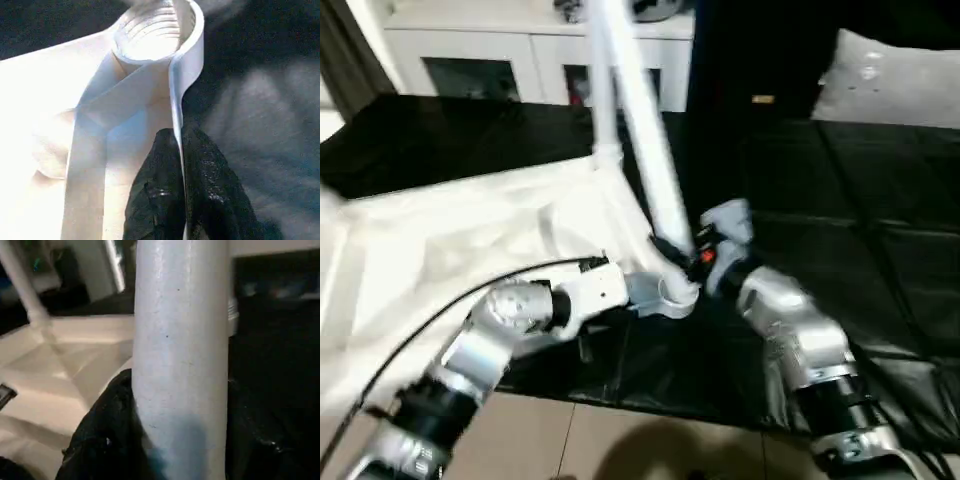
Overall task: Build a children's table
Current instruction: Insert table leg to table base
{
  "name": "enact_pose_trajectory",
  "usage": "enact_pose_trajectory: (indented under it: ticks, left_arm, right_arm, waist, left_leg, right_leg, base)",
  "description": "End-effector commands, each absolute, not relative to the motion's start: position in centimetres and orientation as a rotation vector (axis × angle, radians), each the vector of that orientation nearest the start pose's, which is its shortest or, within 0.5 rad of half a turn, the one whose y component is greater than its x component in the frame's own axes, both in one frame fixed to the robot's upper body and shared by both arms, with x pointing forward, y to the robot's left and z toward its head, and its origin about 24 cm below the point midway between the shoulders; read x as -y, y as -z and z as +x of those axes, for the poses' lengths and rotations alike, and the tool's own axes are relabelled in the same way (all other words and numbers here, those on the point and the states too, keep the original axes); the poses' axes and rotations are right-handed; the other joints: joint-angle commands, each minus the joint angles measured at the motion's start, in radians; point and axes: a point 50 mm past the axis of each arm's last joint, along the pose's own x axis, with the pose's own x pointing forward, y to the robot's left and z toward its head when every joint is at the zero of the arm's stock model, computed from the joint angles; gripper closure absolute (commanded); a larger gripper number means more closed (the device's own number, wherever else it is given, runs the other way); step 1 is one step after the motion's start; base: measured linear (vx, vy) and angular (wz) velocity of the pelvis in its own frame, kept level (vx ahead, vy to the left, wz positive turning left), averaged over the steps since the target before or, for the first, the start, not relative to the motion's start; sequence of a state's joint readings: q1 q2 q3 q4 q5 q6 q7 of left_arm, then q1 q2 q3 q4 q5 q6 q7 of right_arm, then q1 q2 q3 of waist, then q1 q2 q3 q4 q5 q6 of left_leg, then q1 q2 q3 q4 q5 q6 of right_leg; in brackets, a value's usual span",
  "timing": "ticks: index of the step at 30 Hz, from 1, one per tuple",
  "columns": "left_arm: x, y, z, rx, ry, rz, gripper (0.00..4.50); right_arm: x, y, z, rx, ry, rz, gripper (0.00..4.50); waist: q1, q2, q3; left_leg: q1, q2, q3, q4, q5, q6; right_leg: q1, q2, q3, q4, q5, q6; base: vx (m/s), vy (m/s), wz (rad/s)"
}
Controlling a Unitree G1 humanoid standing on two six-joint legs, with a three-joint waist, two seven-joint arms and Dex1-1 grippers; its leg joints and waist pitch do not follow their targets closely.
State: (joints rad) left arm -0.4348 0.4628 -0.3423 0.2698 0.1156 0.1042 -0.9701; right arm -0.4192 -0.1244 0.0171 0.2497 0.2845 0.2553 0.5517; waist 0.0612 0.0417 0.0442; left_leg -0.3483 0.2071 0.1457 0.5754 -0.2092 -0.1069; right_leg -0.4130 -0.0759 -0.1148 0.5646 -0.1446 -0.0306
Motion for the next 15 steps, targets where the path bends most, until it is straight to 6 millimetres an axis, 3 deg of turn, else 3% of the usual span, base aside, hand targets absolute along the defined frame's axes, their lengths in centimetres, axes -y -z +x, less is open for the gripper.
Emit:
enact_pose_trajectory:
  ticks: [1, 2, 3, 4, 6, 8, 10, 11, 13, 14, 15]
  left_arm:
    - [-14.7, -7.8, 31.0, -0.24, 1.107, 0.667, 4.06]
    - [-14.7, -8.6, 31.3, -0.211, 1.116, 0.591, 4.06]
    - [-14.7, -8.7, 31.3, -0.209, 1.116, 0.585, 3.87]
    - [-14.6, -9.1, 31.4, -0.196, 1.119, 0.544, 3.87]
    - [-14.5, -10.1, 31.9, -0.145, 1.097, 0.49, 3.65]
    - [-14.2, -11.9, 33.4, -0.08, 0.995, 0.436, 3.66]
    - [-14.1, -12.3, 33.7, -0.072, 0.97, 0.423, 3.65]
    - [-13.5, -14.1, 35.5, -0.051, 0.839, 0.352, 3.65]
    - [-13.3, -14.7, 36.1, -0.048, 0.798, 0.321, 3.65]
    - [-13.1, -15.2, 36.6, -0.043, 0.758, 0.295, 3.65]
    - [-12.8, -15.8, 37.1, -0.037, 0.712, 0.268, 3.65]
  right_arm:
    - [11.9, -9.8, 31.9, 0.025, -0.677, 0.194, 2.61]
    - [12.2, -10.4, 31.9, 0.052, -0.671, 0.208, 2.61]
    - [12.2, -10.4, 31.9, 0.053, -0.671, 0.208, 2.61]
    - [12.3, -10.6, 31.9, 0.061, -0.668, 0.214, 2.61]
    - [12.3, -10.9, 31.9, 0.073, -0.668, 0.209, 2.61]
    - [11.9, -11.2, 31.5, 0.085, -0.684, 0.207, 2.61]
    - [11.8, -11.2, 31.5, 0.086, -0.69, 0.207, 2.61]
    - [10.8, -11.3, 31.0, 0.083, -0.734, 0.201, 2.61]
    - [10.4, -11.3, 30.9, 0.079, -0.748, 0.196, 2.61]
    - [10.1, -11.2, 30.7, 0.075, -0.759, 0.19, 2.61]
    - [9.8, -11.1, 30.6, 0.066, -0.773, 0.179, 2.61]
  waist:
    - [0.005, 0.012, -0.081]
    - [0.003, 0.007, -0.082]
    - [0.003, 0.007, -0.082]
    - [0.005, 0.004, -0.081]
    - [0.009, 0.004, -0.078]
    - [0.011, 0.001, -0.07]
    - [0.015, 0.003, -0.069]
    - [0.015, -0.001, -0.063]
    - [0.025, 0.0, -0.064]
    - [0.027, -0.005, -0.062]
    - [0.03, -0.006, -0.064]
  left_leg:
    - [-0.007, 0.012, 0.005, -0.055, -0.032, 0.053]
    - [-0.017, 0.008, 0.003, -0.049, 0.036, 0.068]
    - [-0.017, 0.008, 0.003, -0.049, 0.036, 0.068]
    - [-0.018, 0.006, 0.008, -0.042, 0.054, 0.082]
    - [-0.018, 0.005, 0.013, -0.043, 0.011, 0.091]
    - [-0.018, 0.006, 0.017, -0.046, -0.047, 0.081]
    - [-0.016, 0.007, 0.016, -0.045, -0.067, 0.069]
    - [-0.015, 0.004, 0.021, -0.046, -0.106, 0.053]
    - [-0.014, 0.004, 0.017, -0.047, -0.111, 0.043]
    - [-0.019, 0.003, 0.015, -0.048, -0.113, 0.039]
    - [-0.015, 0.001, 0.016, -0.047, -0.114, 0.038]
  right_leg:
    - [0.074, -0.059, 0.056, -0.023, -0.047, -0.185]
    - [0.077, -0.057, 0.057, -0.01, 0.052, -0.206]
    - [0.077, -0.057, 0.057, -0.01, 0.052, -0.206]
    - [0.074, -0.06, 0.06, -0.004, 0.095, -0.236]
    - [0.074, -0.062, 0.059, -0.009, 0.048, -0.246]
    - [0.074, -0.06, 0.059, -0.021, -0.061, -0.22]
    - [0.073, -0.062, 0.059, -0.025, -0.115, -0.203]
    - [0.068, -0.055, 0.059, -0.036, -0.211, -0.165]
    - [0.07, -0.059, 0.056, -0.043, -0.28, -0.134]
    - [0.071, -0.059, 0.055, -0.044, -0.305, -0.117]
    - [0.067, -0.056, 0.055, -0.047, -0.322, -0.102]
  base:
    - [0.0, 0.0, 0.0]
    - [0.0, 0.0, 0.0]
    - [0.0, 0.0, 0.0]
    - [0.0, 0.0, 0.0]
    - [0.0, 0.0, 0.0]
    - [0.0, 0.0, 0.0]
    - [0.0, 0.0, 0.0]
    - [0.0, 0.0, 0.0]
    - [0.0, 0.0, 0.0]
    - [0.0, 0.0, 0.0]
    - [0.0, 0.0, 0.0]
